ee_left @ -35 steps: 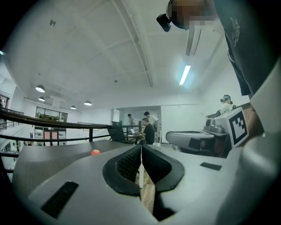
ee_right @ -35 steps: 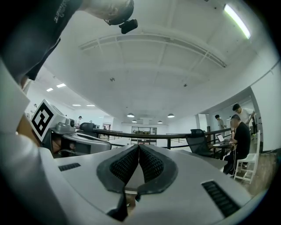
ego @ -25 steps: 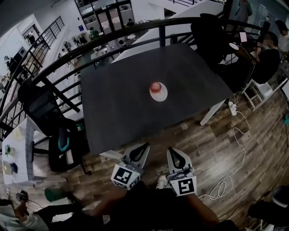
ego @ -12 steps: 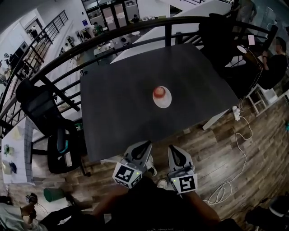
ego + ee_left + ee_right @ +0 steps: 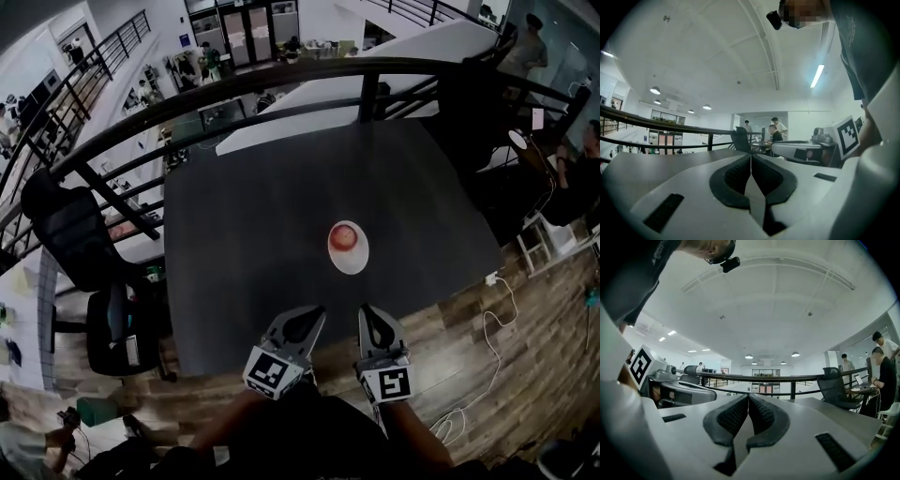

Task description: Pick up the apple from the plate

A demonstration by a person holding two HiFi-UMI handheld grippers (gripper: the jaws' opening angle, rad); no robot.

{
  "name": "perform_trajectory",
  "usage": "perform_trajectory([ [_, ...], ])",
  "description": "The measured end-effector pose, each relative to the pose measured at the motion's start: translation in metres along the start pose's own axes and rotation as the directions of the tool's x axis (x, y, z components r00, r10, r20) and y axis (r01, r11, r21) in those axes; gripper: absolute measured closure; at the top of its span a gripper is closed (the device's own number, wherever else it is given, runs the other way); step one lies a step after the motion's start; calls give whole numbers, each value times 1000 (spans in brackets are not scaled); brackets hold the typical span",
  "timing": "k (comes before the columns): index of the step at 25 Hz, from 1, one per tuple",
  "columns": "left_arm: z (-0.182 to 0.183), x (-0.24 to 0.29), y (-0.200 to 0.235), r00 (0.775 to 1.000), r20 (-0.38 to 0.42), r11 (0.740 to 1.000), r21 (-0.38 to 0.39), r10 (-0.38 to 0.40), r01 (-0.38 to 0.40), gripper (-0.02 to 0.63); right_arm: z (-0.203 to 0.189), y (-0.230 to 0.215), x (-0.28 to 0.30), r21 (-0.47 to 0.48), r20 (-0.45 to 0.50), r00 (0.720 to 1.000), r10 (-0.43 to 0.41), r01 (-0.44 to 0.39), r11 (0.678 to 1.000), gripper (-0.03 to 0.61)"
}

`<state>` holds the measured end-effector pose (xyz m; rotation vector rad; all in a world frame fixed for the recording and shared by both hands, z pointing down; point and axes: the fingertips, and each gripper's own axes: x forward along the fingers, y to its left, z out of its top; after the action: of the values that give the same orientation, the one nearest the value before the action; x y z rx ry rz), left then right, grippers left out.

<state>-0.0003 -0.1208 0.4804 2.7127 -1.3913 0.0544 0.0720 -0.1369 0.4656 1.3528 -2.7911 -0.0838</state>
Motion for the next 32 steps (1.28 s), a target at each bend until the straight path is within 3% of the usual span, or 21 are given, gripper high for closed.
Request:
perform_trajectory([
  [8,-2,38,57,1000,-7,998,-60,-15,15,588,-10,-16,62,7,-31,1000,-3,3,1000,554],
  [18,6,52,100,999,14,997,-68,-35,36,588,-14,-21,102,-16,-49,998,-38,37,999,554],
  [32,6,97,121,1000,-7,997,-80,17,-17,588,-46,-58,137,22,-97,995,22,-20,1000,554],
])
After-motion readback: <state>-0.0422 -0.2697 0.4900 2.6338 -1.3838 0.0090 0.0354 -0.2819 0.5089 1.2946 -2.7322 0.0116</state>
